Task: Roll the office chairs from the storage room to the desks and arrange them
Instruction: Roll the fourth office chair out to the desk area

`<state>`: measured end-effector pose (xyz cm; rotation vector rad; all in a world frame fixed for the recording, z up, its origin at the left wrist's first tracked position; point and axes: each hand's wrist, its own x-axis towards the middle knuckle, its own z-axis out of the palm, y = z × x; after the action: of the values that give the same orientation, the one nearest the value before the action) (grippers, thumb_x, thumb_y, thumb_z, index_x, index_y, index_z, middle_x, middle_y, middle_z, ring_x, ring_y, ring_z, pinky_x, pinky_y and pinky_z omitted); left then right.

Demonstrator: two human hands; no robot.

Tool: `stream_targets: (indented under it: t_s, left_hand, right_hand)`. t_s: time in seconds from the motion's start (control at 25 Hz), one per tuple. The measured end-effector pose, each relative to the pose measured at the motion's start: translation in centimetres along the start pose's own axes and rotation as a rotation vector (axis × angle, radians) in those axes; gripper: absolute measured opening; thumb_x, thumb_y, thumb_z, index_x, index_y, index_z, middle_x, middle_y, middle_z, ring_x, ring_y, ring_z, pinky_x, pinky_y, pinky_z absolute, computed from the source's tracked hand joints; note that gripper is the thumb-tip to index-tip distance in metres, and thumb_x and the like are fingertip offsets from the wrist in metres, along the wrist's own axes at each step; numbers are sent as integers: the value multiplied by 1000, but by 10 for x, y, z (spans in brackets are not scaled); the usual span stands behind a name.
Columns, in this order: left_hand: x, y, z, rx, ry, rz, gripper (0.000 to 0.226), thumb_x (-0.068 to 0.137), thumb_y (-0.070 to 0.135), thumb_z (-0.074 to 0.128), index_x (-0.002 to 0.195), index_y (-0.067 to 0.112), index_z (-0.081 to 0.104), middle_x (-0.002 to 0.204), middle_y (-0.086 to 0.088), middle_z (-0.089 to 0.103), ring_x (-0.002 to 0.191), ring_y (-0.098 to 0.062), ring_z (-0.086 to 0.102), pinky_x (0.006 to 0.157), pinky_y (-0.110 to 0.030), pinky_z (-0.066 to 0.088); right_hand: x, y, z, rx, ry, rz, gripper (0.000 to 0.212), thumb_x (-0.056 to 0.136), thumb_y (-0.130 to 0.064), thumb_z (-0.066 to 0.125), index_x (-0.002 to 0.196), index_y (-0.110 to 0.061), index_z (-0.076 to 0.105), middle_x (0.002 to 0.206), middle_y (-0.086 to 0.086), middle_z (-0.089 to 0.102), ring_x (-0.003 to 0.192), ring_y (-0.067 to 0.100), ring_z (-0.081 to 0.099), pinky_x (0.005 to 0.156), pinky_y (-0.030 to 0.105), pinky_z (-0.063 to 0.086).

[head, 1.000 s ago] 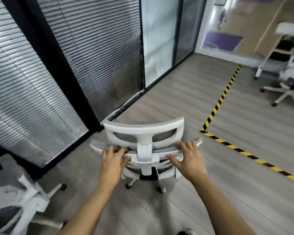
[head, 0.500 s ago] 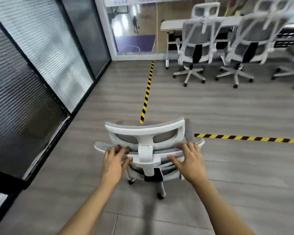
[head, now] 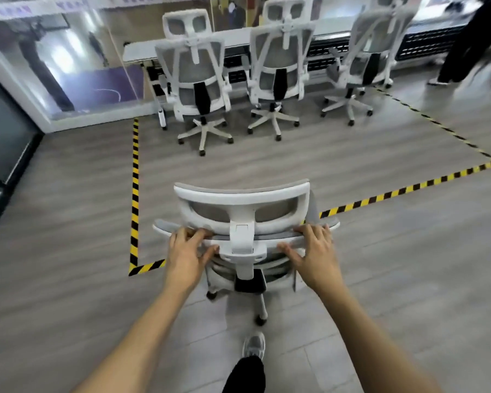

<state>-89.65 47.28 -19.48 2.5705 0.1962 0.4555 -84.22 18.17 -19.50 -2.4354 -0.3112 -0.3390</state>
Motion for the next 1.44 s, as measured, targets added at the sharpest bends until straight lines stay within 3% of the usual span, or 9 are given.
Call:
stream_targets:
  t_s: [0.24, 0.44, 0.64, 0.76, 0.88, 1.04, 1.28, 1.44]
  left_hand:
    - [181, 80, 113, -117, -89, 179, 26, 85, 39, 72, 109, 31, 64, 102, 1, 47, 103, -24, 44, 88, -38, 46]
    - [318, 158, 205, -148, -181, 298, 28, 85, 38, 72, 110, 29, 65, 103, -1, 51, 104, -25, 44, 90, -40, 45]
    - [447, 250, 308, -181, -208, 372, 29, 85, 40, 72, 110, 27, 67, 101, -1, 48, 101, -23, 44, 87, -32, 39]
    - [516, 310, 374, -191, -218, 389, 31, 86, 42, 70, 112, 27, 68, 102, -1, 48, 102, -21, 44, 89, -32, 41]
    - [583, 377, 437, -198, -210, 389, 31, 86, 40, 71, 114, 27, 67, 104, 0, 48, 103, -20, 45, 91, -35, 45]
    - [681, 462, 516, -176, -247, 365, 32, 84, 40, 72, 113, 28, 68, 105, -1, 49, 105, -21, 44, 90, -39, 47]
    - [820, 566, 641, -166, -184, 376, 30, 86, 42, 70, 111, 27, 66, 106, -3, 50, 106, -24, 46, 89, -41, 48]
    - [908, 636, 728, -108, -129, 370, 31, 85, 42, 69, 112, 26, 64, 107, -7, 51, 105, -29, 48, 86, -45, 49]
  right_hand:
    - [137, 113, -31, -177, 11, 169, 58, 85, -65, 60, 117, -17, 63, 119, 0, 62, 126, 22, 47, 122, 43, 21]
    - [240, 204, -64, -184, 70, 335, 57, 85, -62, 65, 117, -15, 61, 122, 4, 60, 122, 17, 36, 118, 48, 28]
    - [349, 315, -101, -144, 174, 400, 54, 85, -55, 69, 120, -14, 60, 125, 5, 58, 127, 15, 32, 121, 48, 21]
    - [422, 391, -125, -115, 183, 427, 52, 86, -54, 68, 119, -15, 58, 123, -1, 54, 130, 18, 35, 124, 46, 16]
    - [500, 469, -156, -123, 163, 417, 54, 86, -55, 65, 118, -12, 59, 123, 5, 58, 129, 23, 42, 123, 46, 18]
    - [613, 565, -202, -191, 76, 484, 53, 90, -52, 64, 124, -12, 58, 131, 7, 55, 131, 24, 35, 119, 48, 25]
    - [766, 707, -244, -184, 58, 504, 56, 93, -52, 60, 132, -12, 53, 141, 9, 48, 143, 26, 27, 122, 47, 20]
    - [868, 815, -271, -234, 32, 473, 62, 93, -63, 48, 131, -14, 52, 142, 8, 49, 145, 23, 26, 120, 48, 25]
